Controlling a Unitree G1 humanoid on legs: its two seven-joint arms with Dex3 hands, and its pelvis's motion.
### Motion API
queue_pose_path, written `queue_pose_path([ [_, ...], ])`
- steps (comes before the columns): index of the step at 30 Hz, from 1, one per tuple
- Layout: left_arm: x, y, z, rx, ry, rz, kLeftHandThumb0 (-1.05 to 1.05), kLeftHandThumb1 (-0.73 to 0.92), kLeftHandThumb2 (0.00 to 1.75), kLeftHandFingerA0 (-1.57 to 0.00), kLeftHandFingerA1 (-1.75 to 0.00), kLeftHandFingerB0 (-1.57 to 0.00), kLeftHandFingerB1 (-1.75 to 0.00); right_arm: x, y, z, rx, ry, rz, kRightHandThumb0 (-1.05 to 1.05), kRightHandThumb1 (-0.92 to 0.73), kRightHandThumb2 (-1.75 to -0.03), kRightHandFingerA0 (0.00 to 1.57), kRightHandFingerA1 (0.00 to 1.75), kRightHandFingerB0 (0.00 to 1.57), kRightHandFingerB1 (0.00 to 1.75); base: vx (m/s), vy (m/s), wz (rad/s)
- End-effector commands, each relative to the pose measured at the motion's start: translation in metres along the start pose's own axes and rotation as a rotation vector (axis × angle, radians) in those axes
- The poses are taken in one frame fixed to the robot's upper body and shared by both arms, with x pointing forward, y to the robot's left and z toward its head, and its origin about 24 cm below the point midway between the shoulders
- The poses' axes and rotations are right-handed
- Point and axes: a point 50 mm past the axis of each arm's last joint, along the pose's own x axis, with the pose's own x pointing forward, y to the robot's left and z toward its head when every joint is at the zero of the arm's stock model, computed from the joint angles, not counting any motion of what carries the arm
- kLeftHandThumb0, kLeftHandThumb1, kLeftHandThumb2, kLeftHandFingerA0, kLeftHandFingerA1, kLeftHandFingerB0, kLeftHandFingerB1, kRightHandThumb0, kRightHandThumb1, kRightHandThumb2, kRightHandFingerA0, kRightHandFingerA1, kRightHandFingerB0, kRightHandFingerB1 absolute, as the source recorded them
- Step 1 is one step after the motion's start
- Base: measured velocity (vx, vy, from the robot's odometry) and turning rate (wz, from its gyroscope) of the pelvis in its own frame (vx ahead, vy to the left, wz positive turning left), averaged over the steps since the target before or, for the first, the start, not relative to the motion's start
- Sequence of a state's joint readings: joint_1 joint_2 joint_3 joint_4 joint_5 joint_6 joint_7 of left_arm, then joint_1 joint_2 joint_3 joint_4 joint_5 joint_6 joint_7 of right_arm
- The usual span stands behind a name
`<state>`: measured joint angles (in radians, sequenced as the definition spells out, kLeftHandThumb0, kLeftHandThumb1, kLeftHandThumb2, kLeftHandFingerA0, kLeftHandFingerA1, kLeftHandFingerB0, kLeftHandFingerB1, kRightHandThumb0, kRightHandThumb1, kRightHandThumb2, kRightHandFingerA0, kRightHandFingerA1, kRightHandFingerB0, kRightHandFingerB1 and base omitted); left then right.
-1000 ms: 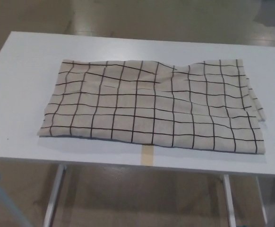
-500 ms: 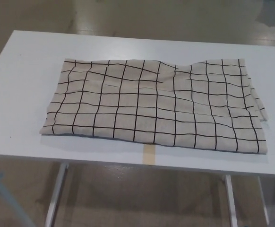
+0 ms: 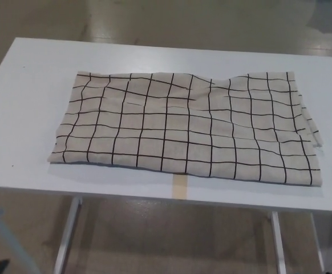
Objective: Use the left hand to fold a white towel with checkered patterns in half.
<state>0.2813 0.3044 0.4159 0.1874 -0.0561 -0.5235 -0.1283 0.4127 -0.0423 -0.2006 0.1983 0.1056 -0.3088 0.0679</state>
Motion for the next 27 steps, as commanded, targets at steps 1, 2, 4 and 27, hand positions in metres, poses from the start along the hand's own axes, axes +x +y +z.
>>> queue_pose_path([
  [1, 0.013, -0.002, 0.078, 0.249, -0.492, 0.005, -0.54, 0.35, 0.65, 0.0, -0.05, 0.0, 0.0, -0.01, 0.009, -0.011, -0.037, -0.005, 0.089, -0.33, -0.67, -0.6, 0.27, 0.48, 0.27, 0.37, 0.0, 0.0, 0.0],
  [2, 0.02, -0.005, 0.087, 0.264, -0.54, -0.019, -0.52, 0.32, 0.63, 0.0, -0.1, 0.0, 0.0, -0.01, 0.008, -0.01, -0.053, -0.008, 0.085, -0.33, -0.67, -0.6, 0.27, 0.48, 0.27, 0.37, 0.0, 0.0, 0.0],
  [4, 0.038, -0.018, 0.105, 0.302, -0.622, -0.093, -0.49, 0.31, 0.63, 0.0, -0.13, 0.0, -0.02, -0.01, 0.008, -0.012, -0.095, -0.016, 0.083, -0.33, -0.67, -0.6, 0.27, 0.48, 0.27, 0.37, 0.0, 0.0, 0.0],
  [27, 0.13, -0.094, 0.101, 0.905, -0.583, -0.439, -0.25, 0.55, 0.56, 0.0, -0.01, 0.0, -0.11, -0.011, 0.007, -0.016, -0.133, -0.02, 0.084, -0.34, -0.67, -0.59, 0.3, 0.5, 0.3, 0.38, 0.0, 0.0, 0.0],
])
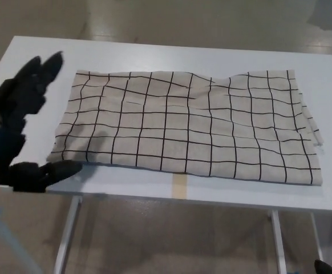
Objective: Use the left hand to fold a white towel with checkered patterns in half.
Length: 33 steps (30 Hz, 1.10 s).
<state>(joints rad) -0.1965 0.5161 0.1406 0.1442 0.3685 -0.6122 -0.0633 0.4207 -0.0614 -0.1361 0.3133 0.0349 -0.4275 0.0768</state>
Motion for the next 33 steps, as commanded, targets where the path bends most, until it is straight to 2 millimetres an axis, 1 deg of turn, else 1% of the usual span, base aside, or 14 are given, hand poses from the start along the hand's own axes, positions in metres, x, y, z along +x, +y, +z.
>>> queue_pose_path([
  [1, 0.026, -0.035, -0.025, 0.41, 0.056, -0.301, -0.25, 0.55, 0.56, 0.0, -0.01, 0.0, -0.11, -0.004, -0.004, -0.001, -0.046, -0.025, -0.009, -0.34, -0.67, -0.59, 0.3, 0.5, 0.3, 0.38, 0.0, 0.0, 0.0],
  [2, 0.03, -0.038, -0.027, 0.44, 0.064, -0.322, -0.25, 0.55, 0.56, 0.0, -0.01, 0.0, -0.11, -0.004, -0.004, -0.001, -0.04, -0.021, -0.009, -0.34, -0.67, -0.59, 0.3, 0.5, 0.3, 0.38, 0.0, 0.0, 0.0],
  [5, 0.03, -0.039, -0.028, 0.445, 0.062, -0.322, -0.25, 0.55, 0.56, 0.0, -0.01, 0.0, -0.11, -0.004, -0.004, -0.001, -0.04, -0.022, -0.01, -0.34, -0.67, -0.59, 0.3, 0.5, 0.3, 0.38, 0.0, 0.0, 0.0],
  [7, 0.037, -0.045, -0.03, 0.496, 0.065, -0.368, -0.2, 0.57, 0.57, 0.0, -0.01, 0.0, -0.09, -0.005, -0.003, -0.001, -0.033, -0.022, -0.01, -0.35, -0.67, -0.6, 0.3, 0.5, 0.3, 0.38, 0.0, 0.0, 0.0],
  [9, 0.042, -0.05, -0.035, 0.521, 0.073, -0.403, -0.04, 0.61, 0.63, 0.0, -0.02, 0.0, -0.08, -0.006, -0.003, -0.001, -0.023, -0.021, -0.007, -0.35, -0.67, -0.6, 0.31, 0.51, 0.31, 0.39, 0.0, 0.0, 0.0],
  [11, 0.044, -0.054, -0.038, 0.537, 0.084, -0.419, -0.02, 0.63, 0.62, 0.0, -0.02, 0.0, -0.08, -0.006, -0.003, -0.001, -0.026, -0.023, -0.01, -0.35, -0.67, -0.6, 0.31, 0.51, 0.31, 0.39, 0.0, 0.0, 0.0],
  [13, 0.046, -0.059, -0.043, 0.574, 0.1, -0.433, -0.01, 0.64, 0.62, 0.0, -0.03, 0.0, -0.1, -0.005, -0.003, -0.001, -0.026, -0.023, -0.008, -0.35, -0.67, -0.6, 0.31, 0.52, 0.31, 0.39, 0.0, 0.0, 0.0],
  [17, 0.047, -0.06, -0.045, 0.585, 0.099, -0.433, -0.01, 0.64, 0.62, 0.0, -0.03, 0.0, -0.1, -0.005, -0.002, -0.001, -0.027, -0.024, -0.007, -0.35, -0.67, -0.6, 0.31, 0.52, 0.31, 0.39, 0.0, 0.0, 0.0],
  [18, 0.048, -0.062, -0.047, 0.599, 0.113, -0.456, -0.11, 0.62, 0.59, 0.0, -0.02, 0.0, -0.13, -0.004, -0.002, -0.001, -0.027, -0.025, -0.007, -0.35, -0.67, -0.6, 0.31, 0.52, 0.32, 0.39, 0.0, 0.0, 0.0],
  [20, 0.05, -0.066, -0.049, 0.621, 0.132, -0.488, -0.1, 0.59, 0.61, 0.0, -0.02, 0.0, -0.12, -0.004, -0.001, -0.001, -0.026, -0.026, -0.007, -0.35, -0.67, -0.6, 0.31, 0.52, 0.32, 0.39, 0.0, 0.0, 0.0],
  [25, 0.052, -0.07, -0.052, 0.638, 0.134, -0.496, -0.1, 0.59, 0.61, 0.0, -0.02, 0.0, -0.12, -0.004, -0.001, -0.001, -0.023, -0.027, -0.007, -0.35, -0.67, -0.6, 0.31, 0.52, 0.32, 0.39, 0.0, 0.0, 0.0],
  [27, 0.052, -0.081, -0.052, 0.679, 0.131, -0.526, -0.14, 0.55, 0.56, 0.0, -0.02, 0.0, -0.15, -0.004, -0.002, -0.002, -0.032, -0.027, -0.009, -0.35, -0.66, -0.6, 0.32, 0.52, 0.33, 0.39, 0.0, 0.0, 0.0],
  [32, 0.054, -0.084, -0.054, 0.69, 0.131, -0.527, -0.15, 0.55, 0.56, 0.0, -0.02, 0.0, -0.15, -0.003, -0.002, -0.001, -0.048, -0.036, -0.01, -0.34, -0.66, -0.6, 0.33, 0.52, 0.34, 0.39, 0.0, 0.0, 0.0],
  [33, 0.055, -0.084, -0.054, 0.691, 0.131, -0.526, -0.17, 0.46, 0.72, 0.0, -0.02, 0.0, -0.18, -0.003, -0.002, 0.0, -0.046, -0.037, -0.011, -0.34, -0.67, -0.6, 0.32, 0.51, 0.34, 0.39, 0.0, 0.0, 0.0],
])
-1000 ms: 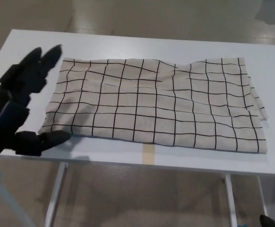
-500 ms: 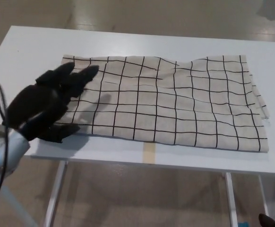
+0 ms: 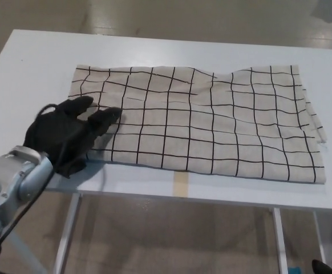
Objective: Use the left hand to fold a white towel with checkered patterns in half.
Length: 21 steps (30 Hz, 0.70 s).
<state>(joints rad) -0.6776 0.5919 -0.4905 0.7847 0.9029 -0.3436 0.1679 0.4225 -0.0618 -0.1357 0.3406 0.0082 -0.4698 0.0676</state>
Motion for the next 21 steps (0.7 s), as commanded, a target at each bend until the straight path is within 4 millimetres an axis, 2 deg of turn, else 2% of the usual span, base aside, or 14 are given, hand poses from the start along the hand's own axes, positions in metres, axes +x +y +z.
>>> queue_pose_path([
  [1, 0.004, -0.001, -0.001, 0.092, 0.025, 0.025, -0.17, 0.46, 0.72, 0.0, -0.02, 0.0, -0.18, 0.0, -0.002, 0.002, -0.019, -0.026, -0.014, -0.34, -0.67, -0.6, 0.32, 0.51, 0.34, 0.39, 0.0, 0.0, 0.0],
  [2, 0.007, -0.003, 0.001, 0.088, 0.026, 0.018, -0.15, 0.55, 0.56, 0.0, -0.02, 0.0, -0.15, 0.002, -0.003, 0.004, -0.02, -0.028, -0.017, -0.34, -0.66, -0.6, 0.33, 0.51, 0.34, 0.39, 0.0, 0.0, 0.0],
  [12, 0.014, -0.015, 0.008, 0.088, 0.043, -0.009, -0.18, 0.55, 0.56, 0.0, -0.01, 0.0, -0.15, 0.001, -0.003, 0.005, -0.031, -0.035, -0.028, -0.34, -0.66, -0.6, 0.33, 0.52, 0.35, 0.4, 0.0, 0.0, 0.0],
  [13, 0.014, -0.015, 0.009, 0.084, 0.043, -0.012, -0.22, 0.47, 0.72, 0.0, 0.0, 0.0, -0.15, 0.0, -0.003, 0.005, -0.032, -0.033, -0.029, -0.34, -0.66, -0.6, 0.34, 0.52, 0.35, 0.4, 0.0, 0.0, 0.0],
  [19, 0.02, -0.022, 0.017, 0.103, 0.054, -0.051, -0.32, 0.46, 0.72, 0.0, -0.07, 0.0, -0.16, -0.004, -0.002, 0.001, -0.027, -0.029, -0.035, -0.34, -0.66, -0.6, 0.34, 0.53, 0.36, 0.4, 0.0, 0.0, 0.0],
  [20, 0.021, -0.023, 0.019, 0.107, 0.051, -0.052, -0.32, 0.48, 0.68, -0.06, -0.22, -0.03, -0.21, -0.004, -0.003, 0.001, -0.026, -0.026, -0.034, -0.34, -0.66, -0.6, 0.34, 0.53, 0.36, 0.4, 0.0, 0.0, 0.0],
  [21, 0.022, -0.026, 0.021, 0.12, 0.053, -0.053, -0.32, 0.55, 0.57, -0.33, -0.34, -0.36, -0.32, -0.005, -0.002, 0.0, -0.024, -0.022, -0.032, -0.34, -0.66, -0.6, 0.34, 0.53, 0.36, 0.4, 0.0, 0.0, 0.0],
])
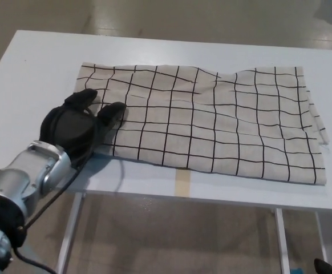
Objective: Use the left hand to fold a white towel with checkered patterns in half.
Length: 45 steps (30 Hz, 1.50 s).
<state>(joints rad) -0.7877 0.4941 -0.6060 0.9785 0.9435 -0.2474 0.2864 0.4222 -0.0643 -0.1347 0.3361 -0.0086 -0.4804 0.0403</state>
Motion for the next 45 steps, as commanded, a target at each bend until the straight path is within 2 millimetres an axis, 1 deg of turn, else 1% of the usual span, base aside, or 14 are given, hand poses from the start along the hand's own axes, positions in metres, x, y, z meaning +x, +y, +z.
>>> queue_pose_path([
  [1, 0.002, -0.02, 0.015, 0.064, 0.003, -0.06, -0.32, 0.55, 0.57, -0.33, -0.34, -0.36, -0.32, -0.006, -0.001, -0.003, -0.004, -0.002, -0.01, -0.34, -0.66, -0.6, 0.34, 0.53, 0.36, 0.4, 0.0, 0.0, 0.0],
  [2, 0.002, -0.021, 0.017, 0.079, 0.009, -0.06, -0.36, 0.47, 0.84, -0.48, -0.66, -0.56, -0.62, -0.006, -0.001, -0.002, -0.001, -0.003, -0.01, -0.35, -0.66, -0.6, 0.34, 0.53, 0.36, 0.4, 0.0, 0.0, 0.0],
  [3, 0.003, -0.022, 0.017, 0.093, 0.014, -0.056, -0.33, 0.55, 0.57, -0.61, -0.75, -0.74, -0.68, -0.005, 0.0, -0.001, 0.003, -0.007, -0.008, -0.35, -0.66, -0.6, 0.34, 0.53, 0.36, 0.41, 0.0, 0.0, 0.0],
  [4, 0.003, -0.022, 0.016, 0.096, 0.016, -0.054, -0.33, 0.55, 0.57, -0.61, -0.75, -0.74, -0.68, -0.004, 0.0, -0.001, 0.004, -0.008, -0.007, -0.35, -0.66, -0.6, 0.34, 0.53, 0.36, 0.41, 0.0, 0.0, 0.0],
  [5, 0.001, -0.026, 0.017, 0.095, 0.013, -0.064, -0.33, 0.56, 0.57, -0.73, -1.09, -0.87, -0.94, -0.009, 0.001, -0.004, 0.008, 0.006, -0.008, -0.35, -0.66, -0.6, 0.34, 0.53, 0.36, 0.41, 0.0, 0.0, 0.0],
  [6, 0.0, -0.027, 0.015, 0.096, 0.027, -0.071, -0.39, 0.62, 0.56, -0.75, -1.74, -0.69, -1.61, -0.011, 0.0, -0.004, 0.007, 0.006, -0.014, -0.35, -0.66, -0.6, 0.35, 0.53, 0.37, 0.41, 0.0, 0.0, 0.0],
  [8, 0.0, -0.028, 0.014, 0.091, 0.048, -0.074, -0.26, 0.58, 0.53, -0.75, -1.75, -0.68, -1.75, -0.011, 0.0, -0.004, 0.007, 0.006, -0.015, -0.35, -0.66, -0.6, 0.35, 0.53, 0.37, 0.41, 0.0, 0.0, 0.0],
  [13, 0.0, -0.029, 0.006, 0.044, 0.117, -0.097, -0.21, 0.62, 0.53, -0.62, -1.75, -0.39, -1.73, -0.008, 0.001, -0.002, 0.012, 0.007, -0.011, -0.33, -0.66, -0.6, 0.36, 0.53, 0.37, 0.42, 0.0, 0.0, 0.0],
  [22, -0.008, -0.021, -0.022, 0.016, 0.156, -0.077, -0.19, 0.63, 0.55, -0.73, -1.75, -0.53, -1.75, -0.01, 0.002, -0.004, 0.01, 0.01, 0.002, -0.34, -0.66, -0.6, 0.36, 0.53, 0.37, 0.42, 0.0, 0.0, 0.0],
  [26, -0.02, -0.015, -0.049, -0.058, 0.234, -0.061, -0.21, 0.64, 0.56, -0.73, -1.75, -0.56, -1.72, -0.01, 0.0, -0.004, 0.01, 0.018, -0.001, -0.34, -0.67, -0.6, 0.37, 0.53, 0.38, 0.43, 0.0, 0.0, 0.0],
  [27, -0.023, -0.012, -0.059, -0.055, 0.267, -0.054, -0.31, 0.49, 0.78, -1.07, -1.42, -0.87, -1.31, -0.009, 0.0, -0.004, 0.01, 0.019, -0.003, -0.34, -0.67, -0.59, 0.37, 0.54, 0.38, 0.43, 0.0, 0.0, 0.0],
  [33, -0.04, 0.007, -0.095, -0.074, 0.352, 0.053, -0.3, 0.49, 0.78, -1.08, -1.42, -0.86, -1.3, -0.014, -0.001, -0.006, 0.022, 0.033, 0.006, -0.35, -0.68, -0.6, 0.39, 0.56, 0.4, 0.44, 0.0, 0.0, 0.0],
  [34, -0.043, 0.015, -0.102, -0.072, 0.361, 0.093, -0.21, 0.67, 0.56, -0.75, -1.75, -0.55, -1.74, -0.016, -0.001, -0.007, 0.026, 0.038, 0.006, -0.35, -0.68, -0.6, 0.39, 0.56, 0.4, 0.44, 0.0, 0.0, 0.0],
  [45, -0.041, 0.078, -0.115, 0.083, 0.239, 0.386, -0.23, 0.65, 0.56, -0.77, -1.75, -0.56, -1.75, -0.009, -0.001, -0.005, 0.04, 0.035, -0.002, -0.34, -0.67, -0.6, 0.38, 0.56, 0.41, 0.45, 0.0, 0.0, 0.0],
])
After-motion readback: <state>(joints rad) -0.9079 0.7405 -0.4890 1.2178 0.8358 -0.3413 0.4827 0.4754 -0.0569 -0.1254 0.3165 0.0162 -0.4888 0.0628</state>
